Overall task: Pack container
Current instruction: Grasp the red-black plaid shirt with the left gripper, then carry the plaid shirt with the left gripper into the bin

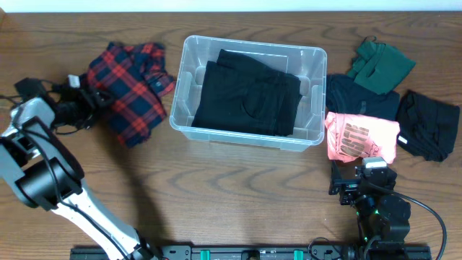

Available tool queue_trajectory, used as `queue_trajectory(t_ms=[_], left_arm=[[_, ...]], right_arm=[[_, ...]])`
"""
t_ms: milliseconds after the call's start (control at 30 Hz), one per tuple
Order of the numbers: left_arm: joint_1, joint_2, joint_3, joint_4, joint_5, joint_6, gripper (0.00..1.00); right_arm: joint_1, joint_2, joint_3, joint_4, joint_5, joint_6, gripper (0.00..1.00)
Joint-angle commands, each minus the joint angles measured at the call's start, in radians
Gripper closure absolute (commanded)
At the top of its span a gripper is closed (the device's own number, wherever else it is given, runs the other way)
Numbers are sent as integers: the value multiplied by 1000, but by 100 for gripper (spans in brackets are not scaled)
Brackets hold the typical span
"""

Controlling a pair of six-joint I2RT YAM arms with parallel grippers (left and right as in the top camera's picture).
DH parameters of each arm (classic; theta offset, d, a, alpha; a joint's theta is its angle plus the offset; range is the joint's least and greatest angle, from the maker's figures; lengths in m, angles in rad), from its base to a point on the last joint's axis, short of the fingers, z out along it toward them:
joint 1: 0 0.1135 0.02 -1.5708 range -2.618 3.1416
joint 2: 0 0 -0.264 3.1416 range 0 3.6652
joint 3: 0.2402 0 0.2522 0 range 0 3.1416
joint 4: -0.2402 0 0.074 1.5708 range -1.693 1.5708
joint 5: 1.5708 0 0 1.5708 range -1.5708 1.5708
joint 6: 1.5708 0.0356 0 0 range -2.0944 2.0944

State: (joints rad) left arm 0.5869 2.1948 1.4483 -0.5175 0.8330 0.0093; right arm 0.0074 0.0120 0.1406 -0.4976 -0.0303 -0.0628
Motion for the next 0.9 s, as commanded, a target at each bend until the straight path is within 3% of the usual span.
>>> queue_trajectory(t_ms=[0,200,300,333,433,700,867], left_arm=[[-26,128,-55,-6,-132,-27,46],[-27,134,-57,8,-133,-25,64],[-27,134,-57,8,-132,-17,92],[-27,134,-57,8,-128,-8,94],[-25,134,-57,1,-28,49,94],[11,109,-56,-50,265,62,94],[37,-10,-56,-130,397,68,94]], right_arm=[[-8,-5,-3,0,-4,-2,1],[-8,-5,-3,0,-4,-2,1],[-8,-5,-3,0,-4,-2,1],[-8,-5,-3,0,-4,-2,1],[-8,-5,-3,0,-4,-2,1],[-8,-5,-3,0,-4,-2,1],[-8,-5,-3,0,-4,-2,1]])
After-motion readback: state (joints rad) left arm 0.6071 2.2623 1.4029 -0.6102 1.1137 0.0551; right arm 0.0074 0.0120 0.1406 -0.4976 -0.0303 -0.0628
